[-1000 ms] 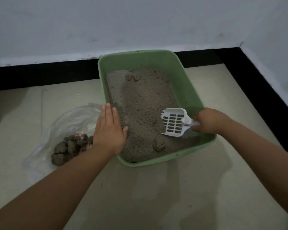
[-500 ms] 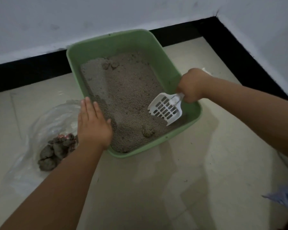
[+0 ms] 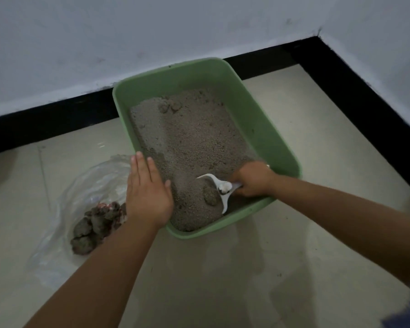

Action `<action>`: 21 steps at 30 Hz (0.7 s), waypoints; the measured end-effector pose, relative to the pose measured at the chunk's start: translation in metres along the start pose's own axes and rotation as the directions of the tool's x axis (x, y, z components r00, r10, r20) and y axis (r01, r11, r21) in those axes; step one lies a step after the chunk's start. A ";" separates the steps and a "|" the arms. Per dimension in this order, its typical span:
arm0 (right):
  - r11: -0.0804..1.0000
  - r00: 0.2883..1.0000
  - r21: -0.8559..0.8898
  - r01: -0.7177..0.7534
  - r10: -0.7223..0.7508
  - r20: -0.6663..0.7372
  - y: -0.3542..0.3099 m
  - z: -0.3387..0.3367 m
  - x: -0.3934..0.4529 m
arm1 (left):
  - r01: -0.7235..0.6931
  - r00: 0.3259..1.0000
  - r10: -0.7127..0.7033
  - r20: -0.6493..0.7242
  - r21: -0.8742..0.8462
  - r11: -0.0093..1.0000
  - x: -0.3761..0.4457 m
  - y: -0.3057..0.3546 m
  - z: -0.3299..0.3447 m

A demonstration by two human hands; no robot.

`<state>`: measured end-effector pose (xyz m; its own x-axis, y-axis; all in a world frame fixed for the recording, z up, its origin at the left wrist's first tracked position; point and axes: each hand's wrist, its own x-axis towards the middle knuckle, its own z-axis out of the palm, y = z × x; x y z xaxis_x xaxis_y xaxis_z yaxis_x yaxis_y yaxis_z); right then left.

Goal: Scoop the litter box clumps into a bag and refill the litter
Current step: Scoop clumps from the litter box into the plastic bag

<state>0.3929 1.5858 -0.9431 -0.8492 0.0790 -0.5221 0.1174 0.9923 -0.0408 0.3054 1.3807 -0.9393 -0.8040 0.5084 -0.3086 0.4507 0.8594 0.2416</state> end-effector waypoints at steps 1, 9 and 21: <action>1.000 1.000 0.011 -0.007 0.007 -0.009 -0.002 0.002 0.002 | -0.001 1.000 0.001 -0.004 0.001 1.000 0.000 0.000 0.001; 0.980 0.997 0.189 -0.066 0.071 -0.018 0.001 -0.001 -0.007 | -0.016 1.000 0.015 -0.017 -0.026 1.000 -0.004 -0.002 -0.001; 0.652 0.859 0.731 -0.200 0.476 -0.190 0.010 0.001 -0.002 | 0.010 1.000 -0.010 0.008 0.041 0.999 -0.006 0.000 -0.005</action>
<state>0.3962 1.5953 -0.9439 -0.7710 0.5586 -0.3059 0.6229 0.5614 -0.5449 0.3081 1.3771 -0.9333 -0.8054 0.5001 -0.3181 0.4582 0.8658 0.2010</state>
